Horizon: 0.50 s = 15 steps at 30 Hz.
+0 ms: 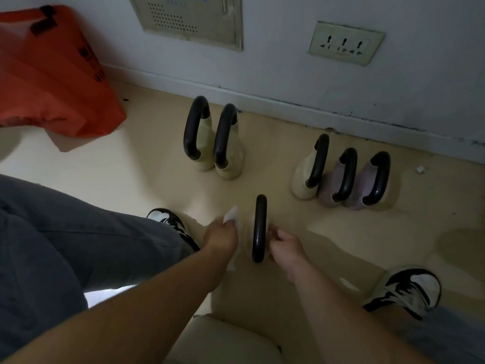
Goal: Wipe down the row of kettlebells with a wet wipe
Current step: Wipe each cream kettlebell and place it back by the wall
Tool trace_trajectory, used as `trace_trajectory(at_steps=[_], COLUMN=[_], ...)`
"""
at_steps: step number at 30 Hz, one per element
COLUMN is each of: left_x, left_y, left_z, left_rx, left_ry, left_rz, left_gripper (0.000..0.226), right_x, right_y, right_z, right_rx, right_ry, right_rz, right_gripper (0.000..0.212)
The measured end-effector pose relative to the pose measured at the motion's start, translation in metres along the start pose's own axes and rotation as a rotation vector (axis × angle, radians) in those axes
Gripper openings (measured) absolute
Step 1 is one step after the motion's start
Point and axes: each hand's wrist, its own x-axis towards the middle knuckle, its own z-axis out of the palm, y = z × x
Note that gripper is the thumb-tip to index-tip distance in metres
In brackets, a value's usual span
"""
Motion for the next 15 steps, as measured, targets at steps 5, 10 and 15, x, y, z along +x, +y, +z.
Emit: trace_trajectory(at_steps=[5,10,15], left_x=[0.020,0.007,-0.007], left_y=[0.059,0.069,0.028], left_z=[0.031,0.061,0.054], left_rx=[-0.055,-0.145,0.258], left_ry=[-0.174,-0.227,-0.132], left_rz=[-0.012,-0.024,0.310], left_gripper=[0.065,0.053,0.065], right_x=[0.015,0.023,0.039], right_y=[0.014,0.004,0.007], right_z=[-0.005,-0.008,-0.005], right_rx=[-0.017,-0.171,-0.075], right_ry=[0.027,0.064,0.026], right_rz=[-0.033,-0.043,0.037], right_gripper=[0.032,0.024,0.045])
